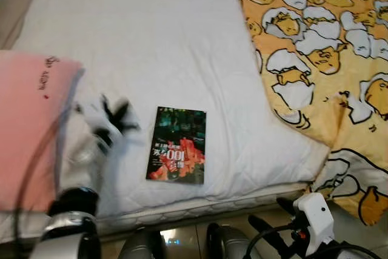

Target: Clean up the room

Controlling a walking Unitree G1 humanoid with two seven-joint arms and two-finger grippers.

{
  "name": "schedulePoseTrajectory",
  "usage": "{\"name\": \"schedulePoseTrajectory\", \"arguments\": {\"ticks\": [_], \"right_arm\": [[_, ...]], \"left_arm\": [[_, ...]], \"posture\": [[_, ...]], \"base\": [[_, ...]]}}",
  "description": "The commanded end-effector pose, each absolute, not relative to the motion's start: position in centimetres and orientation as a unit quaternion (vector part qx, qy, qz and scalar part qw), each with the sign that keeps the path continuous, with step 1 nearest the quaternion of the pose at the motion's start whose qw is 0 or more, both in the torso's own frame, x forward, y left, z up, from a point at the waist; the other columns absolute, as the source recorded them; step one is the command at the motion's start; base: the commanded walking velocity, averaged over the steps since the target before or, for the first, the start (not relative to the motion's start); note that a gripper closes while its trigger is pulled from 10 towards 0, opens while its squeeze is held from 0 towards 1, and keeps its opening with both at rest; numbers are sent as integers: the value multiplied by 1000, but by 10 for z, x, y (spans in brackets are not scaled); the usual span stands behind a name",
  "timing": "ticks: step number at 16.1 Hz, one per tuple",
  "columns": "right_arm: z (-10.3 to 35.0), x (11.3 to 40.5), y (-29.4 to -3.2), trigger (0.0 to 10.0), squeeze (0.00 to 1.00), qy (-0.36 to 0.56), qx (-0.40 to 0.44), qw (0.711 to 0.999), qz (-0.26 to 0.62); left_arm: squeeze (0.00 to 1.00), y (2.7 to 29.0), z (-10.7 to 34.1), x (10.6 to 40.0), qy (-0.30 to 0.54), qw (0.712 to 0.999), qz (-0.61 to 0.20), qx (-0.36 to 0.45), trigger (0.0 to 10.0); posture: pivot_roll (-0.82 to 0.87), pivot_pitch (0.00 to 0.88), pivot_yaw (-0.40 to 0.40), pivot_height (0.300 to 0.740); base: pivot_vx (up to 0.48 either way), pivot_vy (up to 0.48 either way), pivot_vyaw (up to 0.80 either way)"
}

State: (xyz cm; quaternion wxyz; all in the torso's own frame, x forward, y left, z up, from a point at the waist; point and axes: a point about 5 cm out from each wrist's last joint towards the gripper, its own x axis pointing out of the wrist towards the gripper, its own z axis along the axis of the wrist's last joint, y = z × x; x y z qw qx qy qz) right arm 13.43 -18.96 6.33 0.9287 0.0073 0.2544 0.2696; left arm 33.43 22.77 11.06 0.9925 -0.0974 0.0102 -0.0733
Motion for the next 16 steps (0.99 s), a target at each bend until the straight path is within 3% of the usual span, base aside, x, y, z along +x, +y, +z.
{"name": "schedulePoseTrajectory", "arguments": {"ticks": [1, 3, 4, 5, 6, 10, 12, 13, 16], "right_arm": [[58, 131, -189, 10000, 0, 269, 13, 925, 267], [58, 133, -188, 10000, 0, 262, 12, 930, 259], [59, 134, -189, 10000, 0, 251, 8, 936, 247], [61, 135, -191, 10000, 0, 239, -3, 942, 234], [62, 135, -192, 10000, 0, 232, -10, 946, 225], [62, 152, -202, 10000, 0, 208, -63, 964, 151], [55, 162, -190, 10000, 0, 218, 0, 964, 154], [53, 173, -178, 10000, 1000, 212, 43, 964, 157], [40, 198, -154, 10000, 1000, 209, 100, 958, 170]], "left_arm": [[0, 230, 120, 335, 2, 995, -73, -65, 0], [0, 217, 132, 331, -12, 994, -101, 49, 0], [0, 202, 132, 325, -18, 992, -116, 47, 3882], [0, 178, 130, 313, -25, 991, -126, 44, 10000], [1000, 167, 128, 302, -38, 992, -115, 41, 10000], [1000, 146, 118, 282, -33, 997, -68, 35, 10000], [1000, 149, 122, 279, -38, 997, -46, 44, 10000], [1000, 153, 133, 279, -63, 995, -40, 60, 10000], [1000, 149, 149, 268, -84, 987, -99, 93, 10000]], "posture": [[-272, 179, -48, 740], [-266, 183, -46, 740], [-266, 183, -46, 740], [-265, 185, -45, 740], [-265, 185, -45, 740], [-267, 188, -39, 740], [-244, 195, -28, 740], [-221, 204, -17, 740], [-167, 223, 1, 740]], "base": [[0, 0, 0], [0, 0, 0], [0, 0, 0], [0, 0, 0], [0, 0, 0], [0, 0, 0], [0, 0, 0], [0, 0, 0], [0, 0, 0]]}}
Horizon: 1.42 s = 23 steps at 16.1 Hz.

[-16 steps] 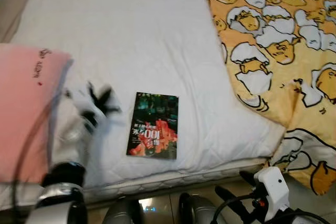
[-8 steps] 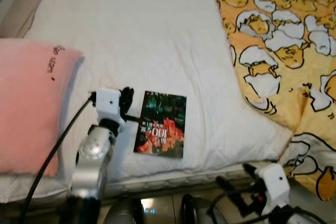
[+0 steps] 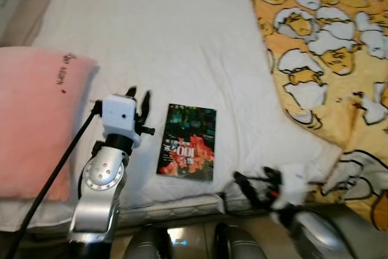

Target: Clean up the room

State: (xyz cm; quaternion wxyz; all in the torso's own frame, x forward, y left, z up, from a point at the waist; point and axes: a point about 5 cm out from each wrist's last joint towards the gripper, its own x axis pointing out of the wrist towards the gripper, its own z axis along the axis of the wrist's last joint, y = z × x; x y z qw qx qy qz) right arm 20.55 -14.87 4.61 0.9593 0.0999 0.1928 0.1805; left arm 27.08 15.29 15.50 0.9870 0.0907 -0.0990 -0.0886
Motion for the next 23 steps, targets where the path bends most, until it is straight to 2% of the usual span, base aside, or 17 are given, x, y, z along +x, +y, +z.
{"name": "schedulePoseTrajectory", "arguments": {"ticks": [1, 3, 4, 5, 6, 7, 10, 12, 14, 17, 20, 23], "right_arm": [[32, 208, -151, 10000, 1000, 213, 113, 958, 157], [19, 229, -146, 10000, 1000, 227, 150, 953, 135], [17, 235, -142, 10000, 1000, 234, 161, 949, 137], [17, 239, -138, 10000, 1000, 234, 159, 949, 141], [17, 239, -136, 10000, 1000, 233, 156, 949, 144], [16, 239, -133, 10000, 0, 232, 155, 949, 147], [28, 235, -118, 10000, 0, 193, 115, 959, 172], [48, 217, -104, 10000, 0, 143, 73, 969, 191], [47, 210, -102, 10000, 0, 140, 63, 970, 188], [31, 203, -98, 10000, 0, 175, 91, 963, 184], [29, 214, -94, 10000, 0, 191, 152, 950, 192], [29, 211, -86, 10000, 0, 200, 171, 943, 201]], "left_arm": [[1000, 160, 149, 265, -66, 987, -89, 112, 10000], [1000, 179, 150, 254, -44, 988, -77, 128, 10000], [1000, 174, 148, 245, -25, 987, -114, 113, 10000], [0, 170, 150, 238, -24, 985, -127, 113, 10000], [0, 169, 151, 235, -25, 985, -127, 112, 10000], [0, 165, 153, 231, -27, 986, -130, 101, 10000], [0, 154, 155, 214, -27, 985, -156, 67, 10000], [0, 149, 152, 207, -11, 985, -160, 60, 10000], [0, 143, 150, 206, -9, 982, -181, 57, 10000], [0, 139, 132, 194, 43, 965, -247, 79, 10000], [0, 154, 126, 184, 65, 962, -251, 90, 10000], [0, 158, 127, 174, 62, 963, -253, 75, 10000]], "posture": [[-110, 237, 7, 740], [-61, 253, 11, 740], [-35, 261, 8, 740], [-20, 265, 8, 740], [-9, 270, 8, 740], [5, 275, 9, 740], [19, 281, 5, 740], [6, 281, 5, 740], [1, 281, 5, 740], [-6, 280, 10, 740], [34, 277, 24, 740], [46, 278, 19, 740]], "base": [[0, 0, 0], [0, 0, 0], [0, 0, 0], [0, 0, 0], [0, 0, 0], [0, 0, 0], [0, 0, 0], [0, 0, 0], [0, 0, 0], [0, 0, 0], [0, 0, 0], [0, 0, 0]]}}
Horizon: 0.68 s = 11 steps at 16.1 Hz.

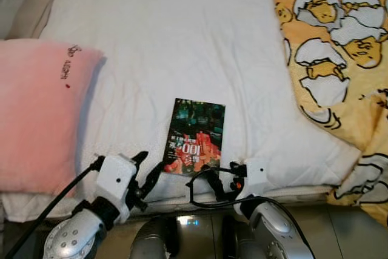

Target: Clean up the room

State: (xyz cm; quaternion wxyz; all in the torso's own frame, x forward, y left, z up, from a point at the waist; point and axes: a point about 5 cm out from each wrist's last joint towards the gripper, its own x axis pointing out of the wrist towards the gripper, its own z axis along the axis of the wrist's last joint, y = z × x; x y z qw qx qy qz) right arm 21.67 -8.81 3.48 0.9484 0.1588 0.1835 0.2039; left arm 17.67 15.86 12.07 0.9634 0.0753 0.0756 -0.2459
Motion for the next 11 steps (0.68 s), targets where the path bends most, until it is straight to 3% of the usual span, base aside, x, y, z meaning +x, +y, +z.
{"name": "schedulePoseTrajectory", "arguments": {"ticks": [1, 9, 11], "right_arm": [[27, 210, -86, 10000, 0, 205, 179, 942, 198], [17, 211, -68, 10000, 0, 236, 232, 920, 209], [17, 216, -54, 10000, 0, 234, 233, 916, 227]], "left_arm": [[0, 157, 128, 174, 61, 962, -256, 74, 10000], [0, 155, 129, 175, 55, 960, -265, 72, 10000], [0, 153, 129, 175, 53, 958, -270, 73, 10000]], "posture": [[48, 278, 18, 740], [56, 276, 28, 740], [61, 276, 35, 740]], "base": [[0, 0, 0], [0, 0, 0], [0, 0, 0]]}}
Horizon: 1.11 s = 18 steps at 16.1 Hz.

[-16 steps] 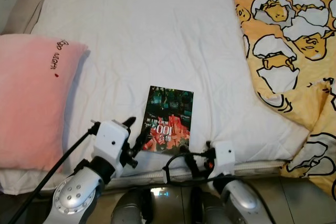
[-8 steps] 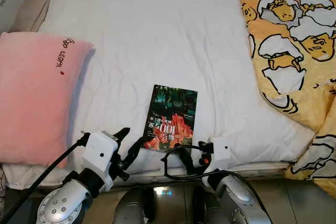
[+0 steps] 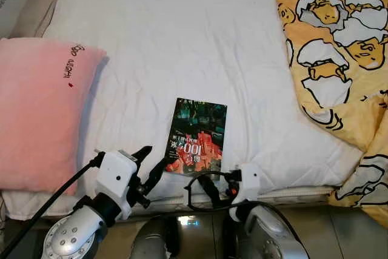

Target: Clean up the room

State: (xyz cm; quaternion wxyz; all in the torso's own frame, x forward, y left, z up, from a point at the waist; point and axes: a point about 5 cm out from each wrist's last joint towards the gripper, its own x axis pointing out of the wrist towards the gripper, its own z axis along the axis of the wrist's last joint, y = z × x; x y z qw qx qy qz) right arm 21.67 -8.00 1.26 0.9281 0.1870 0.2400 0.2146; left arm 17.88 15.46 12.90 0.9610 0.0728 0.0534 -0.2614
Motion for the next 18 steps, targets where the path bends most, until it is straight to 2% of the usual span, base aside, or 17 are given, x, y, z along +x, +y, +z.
{"name": "schedulePoseTrajectory", "arguments": {"ticks": [1, 8, 9, 11, 18], "right_arm": [[18, 217, -50, 10000, 0, 229, 230, 917, 233], [10, 237, -40, 10000, 0, 246, 247, 906, 242], [9, 242, -36, 6235, 0, 247, 247, 904, 247], [13, 250, -24, 0, 0, 241, 246, 901, 262], [18, 259, 3, 0, 0, 249, 280, 883, 282]], "left_arm": [[0, 151, 129, 173, 54, 956, -279, 74, 10000], [0, 149, 126, 173, 58, 955, -282, 71, 10000], [0, 149, 125, 173, 58, 955, -281, 72, 10000], [0, 148, 125, 173, 58, 956, -280, 73, 10000], [0, 147, 121, 176, 61, 956, -278, 73, 10000]], "posture": [[62, 274, 34, 740], [68, 275, 31, 740], [71, 274, 31, 740], [72, 273, 31, 740], [74, 261, 26, 740]], "base": [[0, 0, 0], [0, 0, 0], [0, 0, 0], [0, 0, 0], [0, 0, 0]]}}
